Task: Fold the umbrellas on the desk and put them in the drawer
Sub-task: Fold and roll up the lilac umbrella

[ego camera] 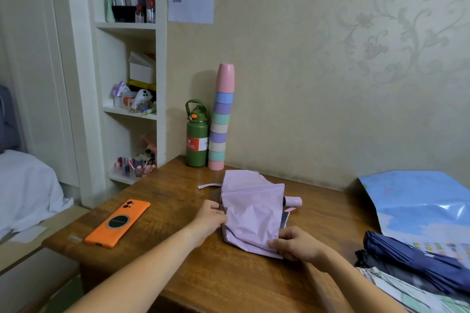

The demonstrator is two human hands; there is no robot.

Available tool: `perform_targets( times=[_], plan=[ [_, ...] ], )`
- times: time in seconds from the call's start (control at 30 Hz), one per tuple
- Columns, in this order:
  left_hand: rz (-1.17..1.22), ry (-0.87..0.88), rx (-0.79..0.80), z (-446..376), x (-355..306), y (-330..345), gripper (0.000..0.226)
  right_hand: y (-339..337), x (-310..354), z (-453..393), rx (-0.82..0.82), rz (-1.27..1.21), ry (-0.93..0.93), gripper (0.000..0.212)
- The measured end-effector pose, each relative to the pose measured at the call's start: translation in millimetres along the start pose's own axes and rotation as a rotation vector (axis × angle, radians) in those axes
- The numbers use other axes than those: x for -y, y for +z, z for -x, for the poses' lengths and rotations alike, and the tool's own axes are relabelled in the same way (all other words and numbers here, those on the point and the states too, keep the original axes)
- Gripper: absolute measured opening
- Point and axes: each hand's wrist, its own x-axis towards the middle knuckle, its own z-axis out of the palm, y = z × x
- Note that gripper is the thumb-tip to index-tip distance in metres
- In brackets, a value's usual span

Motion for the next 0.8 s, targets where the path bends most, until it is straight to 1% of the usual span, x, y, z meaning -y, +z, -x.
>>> perform_targets(
  times=[0.07,0.2,0.27,0.33,0.47,0.63,0.67,0.73,0.8],
  plan=[
    [-0.001,-0.027,-0.018,0,2,2,0.034,1,0,1,0.004,0.005,0.003,0.032],
    [-0.006,0.049,0.004,1,3,5,0.026,1,1,1,0.000,0.044,0.019,0.032],
    [-0.012,0.098,-0.012,2,2,6,0.029,2,2,1,0.004,0.059,0.025,0.032],
    [-0.014,0.112,-0.009,4,1,7,0.032,1,3,1,0.008,0.072,0.030,0.031],
    [0.076,-0.049,-0.023,6,-1,8,0.025,2,3,2,0.013,0.077,0.028,0.032],
    [0.063,-0.020,0.023,3,-4,9,0.011,2,4,1,0.013,0.080,0.032,0.031],
    [0.052,-0.029,0.030,4,-5,9,0.011,2,4,2,0.012,0.082,0.035,0.030],
    [0.029,-0.063,0.037,5,-7,10,0.019,2,5,2,0.016,0.082,0.036,0.029],
    [0.004,-0.093,0.039,5,-7,10,0.017,1,5,1,0.018,0.078,0.036,0.028]
  ],
)
